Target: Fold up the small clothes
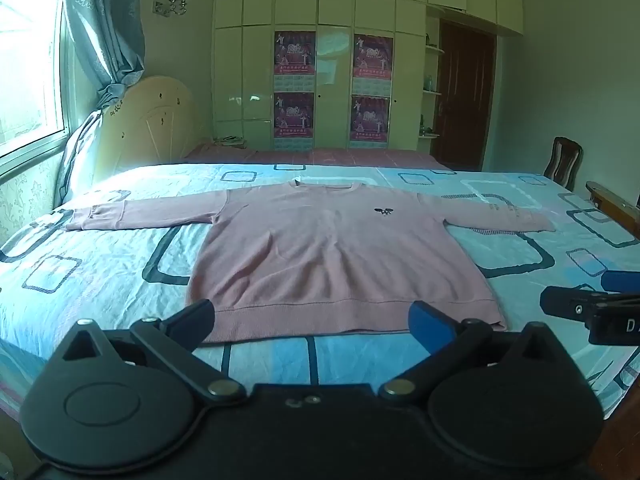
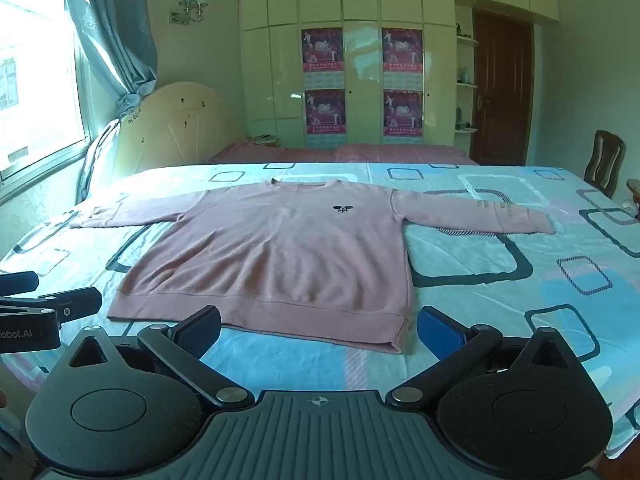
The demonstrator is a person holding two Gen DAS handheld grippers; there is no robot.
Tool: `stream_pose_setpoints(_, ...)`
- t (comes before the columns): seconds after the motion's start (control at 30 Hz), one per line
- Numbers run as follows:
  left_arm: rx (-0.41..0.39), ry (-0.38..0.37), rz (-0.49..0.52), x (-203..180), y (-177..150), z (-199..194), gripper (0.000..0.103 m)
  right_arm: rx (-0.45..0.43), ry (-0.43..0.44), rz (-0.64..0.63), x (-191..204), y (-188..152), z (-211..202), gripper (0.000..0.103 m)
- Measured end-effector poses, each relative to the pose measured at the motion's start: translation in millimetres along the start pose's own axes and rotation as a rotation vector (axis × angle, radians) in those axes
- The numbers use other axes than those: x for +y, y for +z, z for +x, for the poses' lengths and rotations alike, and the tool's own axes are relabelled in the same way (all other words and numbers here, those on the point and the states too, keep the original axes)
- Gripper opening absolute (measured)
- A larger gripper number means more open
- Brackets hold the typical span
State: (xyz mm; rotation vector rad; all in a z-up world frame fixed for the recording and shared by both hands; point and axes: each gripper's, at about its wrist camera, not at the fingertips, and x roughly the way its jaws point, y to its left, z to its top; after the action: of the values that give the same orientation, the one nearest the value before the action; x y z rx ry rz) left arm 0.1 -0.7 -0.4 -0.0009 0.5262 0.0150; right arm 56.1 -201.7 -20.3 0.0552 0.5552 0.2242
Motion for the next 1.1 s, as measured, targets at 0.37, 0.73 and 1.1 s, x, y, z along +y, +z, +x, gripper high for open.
stream_pose_setpoints(0.37, 0.001, -0.006, 0.003, -4, 3, -3, 0.102, 0.004, 0.003, 0.005, 1, 1, 0, 0.103)
stream_pose_setpoints(0.73, -0.002, -0.010, 0.004, -2, 1, -3, 0.102, 0.003, 0.005, 0.001, 11, 2, 5, 0.103)
stream_pose_setpoints(1.1, -0.004, -0.009, 0.005, -1, 2, -4, 0.102, 0.004, 0.008, -0.002, 17, 4, 2, 0.103)
